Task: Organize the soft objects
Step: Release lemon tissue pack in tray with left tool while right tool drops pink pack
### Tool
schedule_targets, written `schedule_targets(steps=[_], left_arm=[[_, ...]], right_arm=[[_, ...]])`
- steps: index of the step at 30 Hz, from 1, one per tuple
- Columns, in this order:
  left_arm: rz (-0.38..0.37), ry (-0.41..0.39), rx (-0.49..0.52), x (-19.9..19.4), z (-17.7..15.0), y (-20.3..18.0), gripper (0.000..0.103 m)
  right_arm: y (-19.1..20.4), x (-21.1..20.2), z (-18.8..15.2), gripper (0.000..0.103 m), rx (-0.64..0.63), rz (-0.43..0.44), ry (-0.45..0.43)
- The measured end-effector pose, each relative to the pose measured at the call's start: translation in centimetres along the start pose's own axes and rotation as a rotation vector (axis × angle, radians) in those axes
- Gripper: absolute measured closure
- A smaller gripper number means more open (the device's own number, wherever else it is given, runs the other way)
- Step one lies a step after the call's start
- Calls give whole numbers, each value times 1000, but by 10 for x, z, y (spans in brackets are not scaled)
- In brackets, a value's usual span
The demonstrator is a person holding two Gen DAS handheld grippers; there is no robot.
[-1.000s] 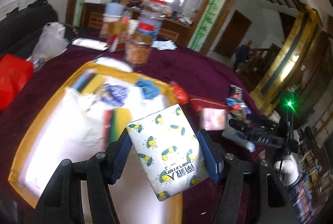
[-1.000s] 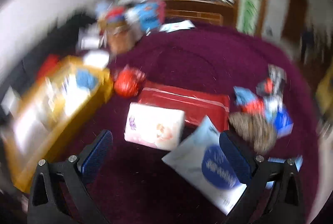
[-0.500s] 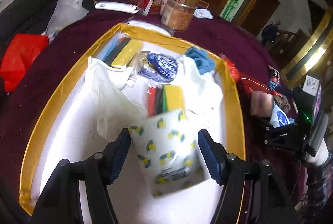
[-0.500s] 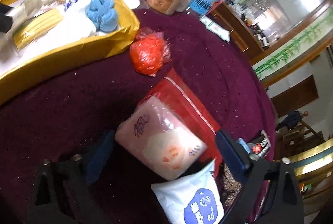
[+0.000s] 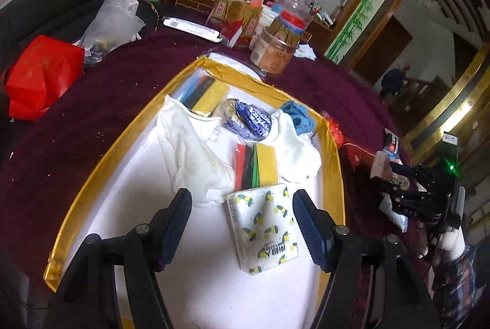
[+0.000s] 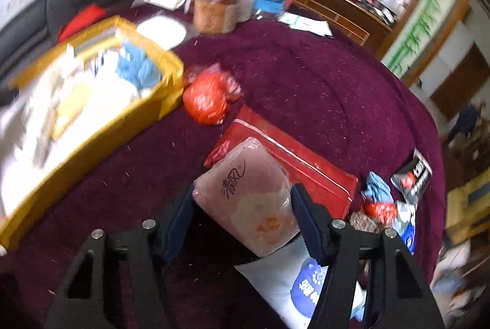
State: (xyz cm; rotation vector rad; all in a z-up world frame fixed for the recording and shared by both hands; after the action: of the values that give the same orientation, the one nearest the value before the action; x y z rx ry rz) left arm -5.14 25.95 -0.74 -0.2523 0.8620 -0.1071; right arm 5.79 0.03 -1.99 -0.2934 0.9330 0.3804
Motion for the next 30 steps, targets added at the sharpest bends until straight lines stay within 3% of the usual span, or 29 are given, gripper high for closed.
schedule_targets(steps=[3,7,13,18,30], left_arm=[[-11,-14,-17,-7,-3,2,30],[-26,-23,-50,-12,-11,8,30],[-41,-49,-64,-24,-18,11,30],[-40,-67,-62,-35,-24,14,29],[-28,-104,-92,-51,-31,31,26]], right_arm=[[4,-22,8,40,81,44,-31],[38,-55,18,40,144,173,-50],[120,-60,19,40,218,426,69],[160,-28,19,39,247,398,145],[174,32,22,40,420,309,265]])
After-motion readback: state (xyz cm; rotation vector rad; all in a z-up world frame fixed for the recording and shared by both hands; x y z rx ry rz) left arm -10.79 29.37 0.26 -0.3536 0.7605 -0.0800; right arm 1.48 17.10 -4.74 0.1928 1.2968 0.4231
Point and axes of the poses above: each gripper's, at about its wrist camera, not at the fingertips, and x roughly the way its jaws point, y to its left, z to its top, the point moved 10 cm from there along x, roughly the way its jaws point, and after that the axes turned 11 degrees about x, right-handed, at the moved point
